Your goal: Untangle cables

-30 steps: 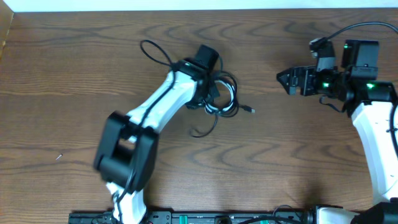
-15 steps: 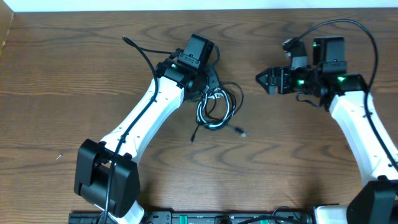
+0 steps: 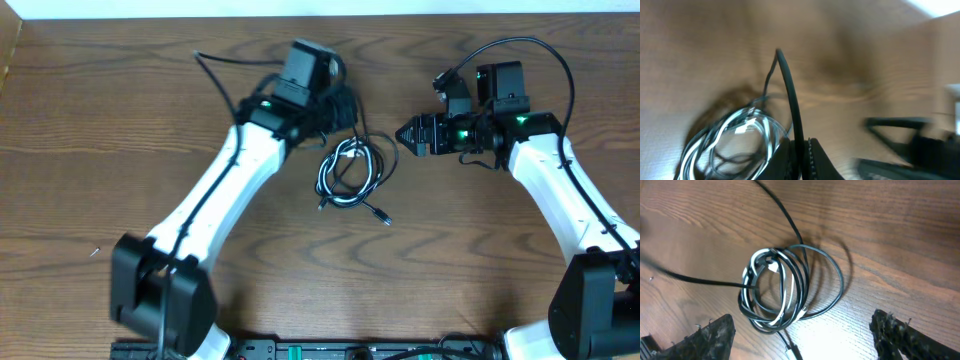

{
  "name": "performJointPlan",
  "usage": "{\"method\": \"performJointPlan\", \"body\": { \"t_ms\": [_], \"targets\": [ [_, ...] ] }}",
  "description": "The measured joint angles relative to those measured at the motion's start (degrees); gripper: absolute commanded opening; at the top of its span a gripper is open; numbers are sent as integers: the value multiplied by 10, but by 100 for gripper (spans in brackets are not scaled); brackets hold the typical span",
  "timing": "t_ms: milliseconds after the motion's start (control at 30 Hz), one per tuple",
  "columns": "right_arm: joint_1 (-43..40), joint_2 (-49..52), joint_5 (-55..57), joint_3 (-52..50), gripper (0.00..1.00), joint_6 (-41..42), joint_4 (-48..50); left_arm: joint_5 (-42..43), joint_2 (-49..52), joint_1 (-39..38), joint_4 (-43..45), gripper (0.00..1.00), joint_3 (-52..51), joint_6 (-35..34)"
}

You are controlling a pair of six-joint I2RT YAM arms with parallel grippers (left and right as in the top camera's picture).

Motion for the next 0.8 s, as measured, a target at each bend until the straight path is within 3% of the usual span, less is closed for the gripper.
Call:
{"method": "performJointPlan", "body": {
  "t_ms": [267, 467, 800],
  "targets": [
    [0, 0, -1, 0, 88, 1, 11, 42, -149, 18, 160, 7, 0, 23],
    [0, 0, -12, 0, 88, 1, 14, 36, -207, 17, 195, 8, 0, 26],
    [0, 0, -24, 0, 87, 1, 15, -113, -233, 23, 188, 8, 0, 27]
  ]
}}
